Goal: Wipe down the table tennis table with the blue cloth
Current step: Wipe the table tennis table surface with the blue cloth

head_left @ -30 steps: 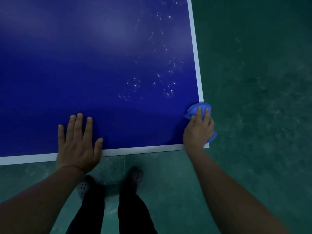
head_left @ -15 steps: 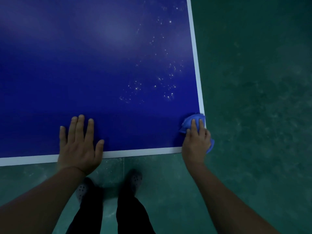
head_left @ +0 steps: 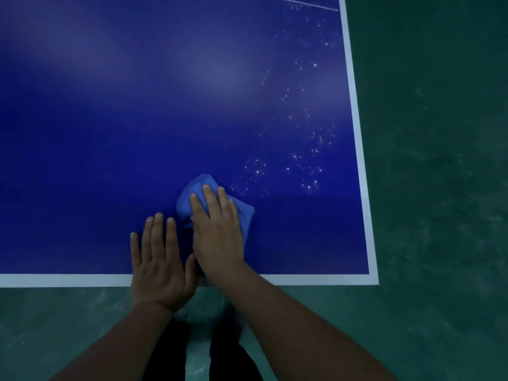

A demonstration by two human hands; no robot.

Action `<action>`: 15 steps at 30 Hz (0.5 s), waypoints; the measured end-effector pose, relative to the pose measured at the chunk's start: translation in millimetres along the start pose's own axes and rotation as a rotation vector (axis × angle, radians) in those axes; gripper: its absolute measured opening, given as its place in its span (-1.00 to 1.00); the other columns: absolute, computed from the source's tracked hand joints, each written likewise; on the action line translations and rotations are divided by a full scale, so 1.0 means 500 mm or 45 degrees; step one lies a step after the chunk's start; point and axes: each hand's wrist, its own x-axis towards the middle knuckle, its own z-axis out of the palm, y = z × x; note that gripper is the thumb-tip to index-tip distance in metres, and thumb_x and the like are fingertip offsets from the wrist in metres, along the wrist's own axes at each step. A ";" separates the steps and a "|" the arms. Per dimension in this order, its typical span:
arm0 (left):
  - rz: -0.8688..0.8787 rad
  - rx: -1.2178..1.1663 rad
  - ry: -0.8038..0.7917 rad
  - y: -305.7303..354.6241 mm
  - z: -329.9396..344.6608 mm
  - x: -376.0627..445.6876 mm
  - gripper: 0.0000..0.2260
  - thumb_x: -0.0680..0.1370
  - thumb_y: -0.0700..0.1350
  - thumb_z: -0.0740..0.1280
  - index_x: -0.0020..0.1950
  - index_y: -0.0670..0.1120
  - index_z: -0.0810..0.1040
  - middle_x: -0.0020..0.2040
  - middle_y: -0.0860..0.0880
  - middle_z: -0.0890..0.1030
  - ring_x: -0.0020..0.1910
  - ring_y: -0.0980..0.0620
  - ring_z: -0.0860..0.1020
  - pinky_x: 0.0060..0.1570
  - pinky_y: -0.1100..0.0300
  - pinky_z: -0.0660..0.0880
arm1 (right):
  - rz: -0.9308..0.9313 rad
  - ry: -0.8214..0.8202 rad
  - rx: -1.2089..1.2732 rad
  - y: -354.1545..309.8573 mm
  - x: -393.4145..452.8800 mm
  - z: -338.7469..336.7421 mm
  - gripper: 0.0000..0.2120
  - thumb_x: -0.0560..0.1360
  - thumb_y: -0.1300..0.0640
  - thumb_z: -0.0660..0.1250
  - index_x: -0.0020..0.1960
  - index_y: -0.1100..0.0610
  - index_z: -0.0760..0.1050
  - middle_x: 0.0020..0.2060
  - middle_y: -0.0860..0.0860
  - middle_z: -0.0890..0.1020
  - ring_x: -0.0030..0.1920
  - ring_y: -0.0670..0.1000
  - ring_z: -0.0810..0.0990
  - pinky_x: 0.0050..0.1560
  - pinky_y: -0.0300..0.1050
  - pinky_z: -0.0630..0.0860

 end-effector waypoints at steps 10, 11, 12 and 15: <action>0.058 0.071 -0.140 0.002 -0.010 0.011 -0.39 0.57 0.15 0.09 0.48 -0.21 0.42 0.53 -0.26 0.31 0.55 -0.28 0.21 0.50 -0.34 0.06 | 0.563 0.261 -0.173 0.434 0.089 -0.152 -0.54 0.62 0.15 0.14 0.51 0.19 0.35 0.51 0.20 0.34 0.51 0.35 0.24 0.47 0.28 0.21; 0.052 0.077 -0.159 0.003 -0.012 0.011 -0.39 0.57 0.16 0.08 0.47 -0.21 0.43 0.53 -0.27 0.31 0.55 -0.28 0.21 0.50 -0.34 0.06 | 0.647 0.264 -0.158 0.474 0.082 -0.176 -0.55 0.66 0.12 0.09 0.53 0.19 0.31 0.54 0.19 0.29 0.54 0.33 0.19 0.50 0.26 0.16; 0.047 0.083 -0.176 0.004 -0.014 0.011 -0.38 0.57 0.16 0.08 0.47 -0.21 0.43 0.53 -0.27 0.31 0.55 -0.28 0.21 0.50 -0.34 0.05 | 0.705 0.267 -0.155 0.495 0.079 -0.189 -0.55 0.69 0.12 0.08 0.55 0.18 0.28 0.56 0.17 0.26 0.56 0.30 0.15 0.52 0.25 0.11; 0.042 0.095 -0.217 0.006 -0.018 0.012 -0.37 0.57 0.16 0.06 0.48 -0.21 0.42 0.53 -0.27 0.30 0.55 -0.28 0.20 0.50 -0.34 0.04 | 0.770 0.322 -0.146 0.463 0.073 -0.186 -0.56 0.70 0.13 0.09 0.56 0.17 0.26 0.57 0.15 0.23 0.57 0.28 0.12 0.53 0.22 0.08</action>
